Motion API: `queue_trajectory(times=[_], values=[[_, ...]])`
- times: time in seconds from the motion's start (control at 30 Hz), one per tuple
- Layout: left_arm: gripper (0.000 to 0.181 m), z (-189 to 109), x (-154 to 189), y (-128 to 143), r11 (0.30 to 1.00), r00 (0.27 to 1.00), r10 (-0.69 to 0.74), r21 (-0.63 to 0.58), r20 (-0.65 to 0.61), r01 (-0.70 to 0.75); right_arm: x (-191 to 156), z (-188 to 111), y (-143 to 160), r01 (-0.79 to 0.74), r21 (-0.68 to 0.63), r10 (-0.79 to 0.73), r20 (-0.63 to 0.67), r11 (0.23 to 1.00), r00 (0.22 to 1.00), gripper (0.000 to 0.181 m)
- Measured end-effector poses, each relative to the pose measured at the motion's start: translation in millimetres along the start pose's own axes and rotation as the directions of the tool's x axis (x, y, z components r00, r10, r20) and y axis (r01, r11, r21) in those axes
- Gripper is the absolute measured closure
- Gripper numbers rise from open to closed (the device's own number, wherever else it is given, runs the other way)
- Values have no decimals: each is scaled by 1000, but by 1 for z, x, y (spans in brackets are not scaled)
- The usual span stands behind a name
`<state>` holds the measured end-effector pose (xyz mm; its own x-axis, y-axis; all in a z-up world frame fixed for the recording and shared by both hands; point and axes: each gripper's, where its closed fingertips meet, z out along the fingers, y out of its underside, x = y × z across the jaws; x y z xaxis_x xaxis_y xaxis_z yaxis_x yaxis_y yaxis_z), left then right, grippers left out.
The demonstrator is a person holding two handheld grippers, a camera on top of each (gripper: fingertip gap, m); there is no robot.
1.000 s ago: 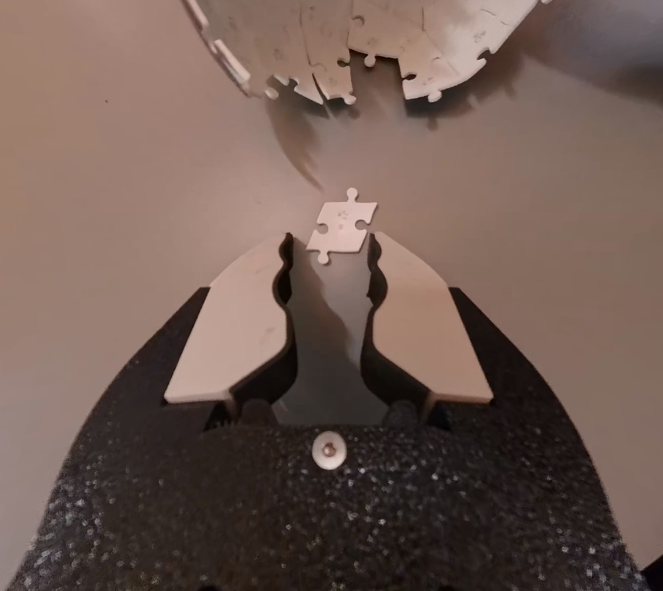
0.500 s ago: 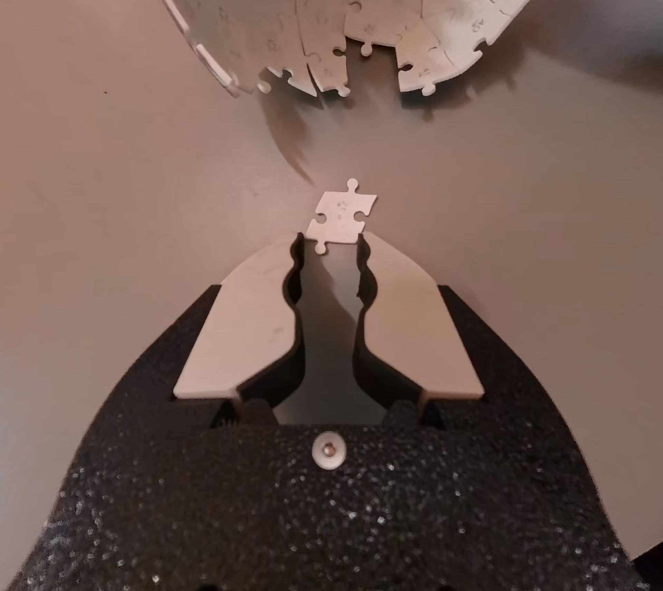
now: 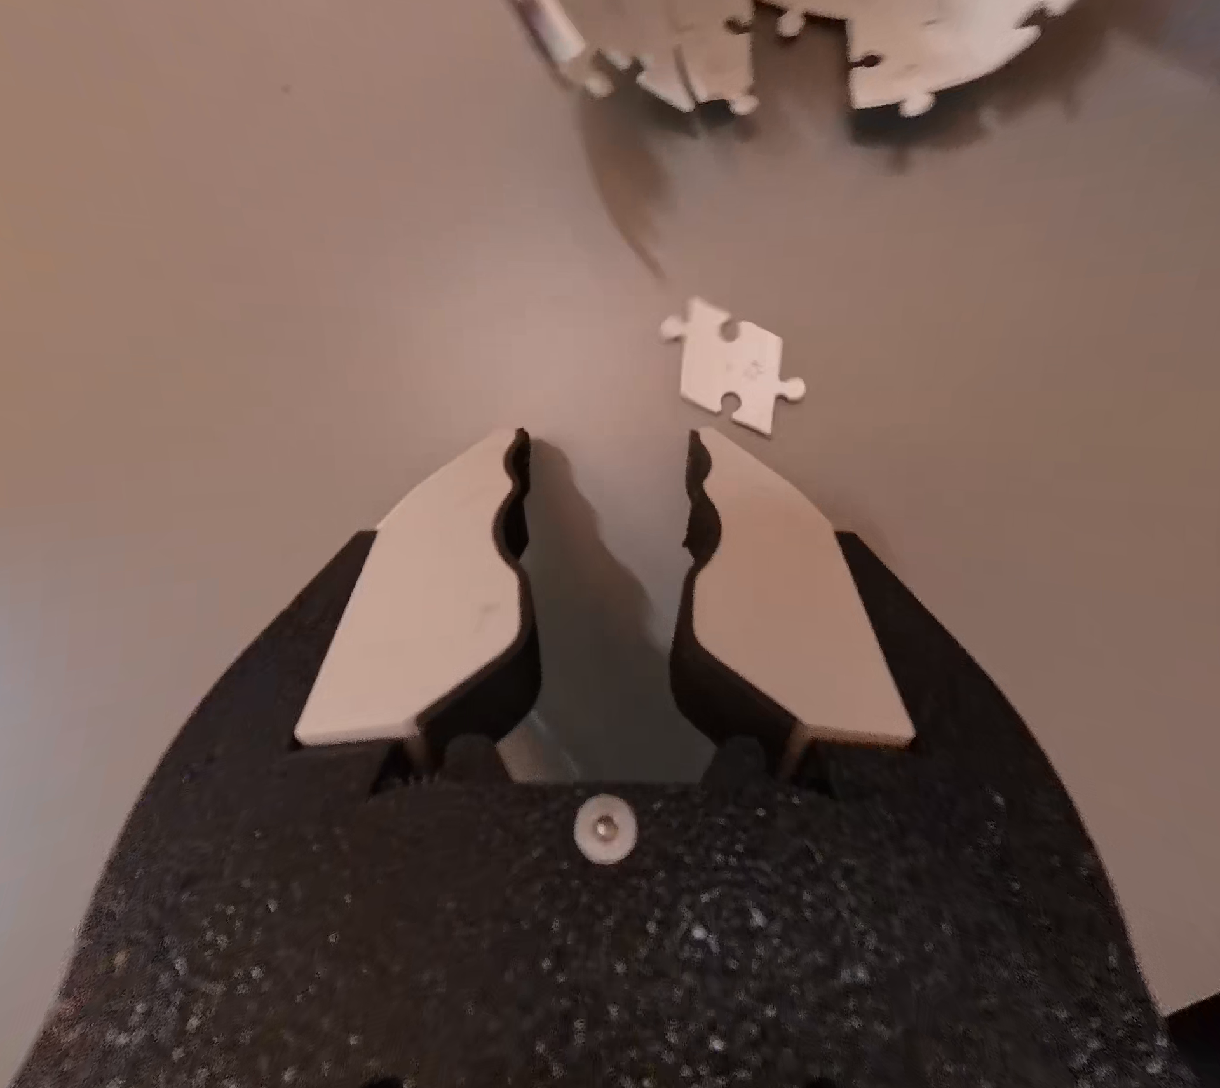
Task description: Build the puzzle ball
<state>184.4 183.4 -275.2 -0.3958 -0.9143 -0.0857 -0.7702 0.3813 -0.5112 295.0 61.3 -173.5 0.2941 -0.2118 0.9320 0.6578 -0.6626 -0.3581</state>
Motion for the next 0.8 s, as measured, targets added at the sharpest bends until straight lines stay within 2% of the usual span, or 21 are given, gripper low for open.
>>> queue_trajectory(times=[0.07,0.23,0.3,0.8], values=[[139,-3,0,0,999,999,-32,5,2,32,0,0,0,-1,0,1,0,1000,1000,177],[150,2,24,-6,999,997,-14,38,-81,17,0,0,-1,-2,3,2,-1,1000,1000,177],[149,3,26,-7,999,996,-23,39,-89,27,0,0,-1,1,2,-1,-1,1000,1000,177],[164,4,9,-5,999,999,-40,22,-23,40,0,0,-1,3,1,-3,-1,1000,1000,177]])
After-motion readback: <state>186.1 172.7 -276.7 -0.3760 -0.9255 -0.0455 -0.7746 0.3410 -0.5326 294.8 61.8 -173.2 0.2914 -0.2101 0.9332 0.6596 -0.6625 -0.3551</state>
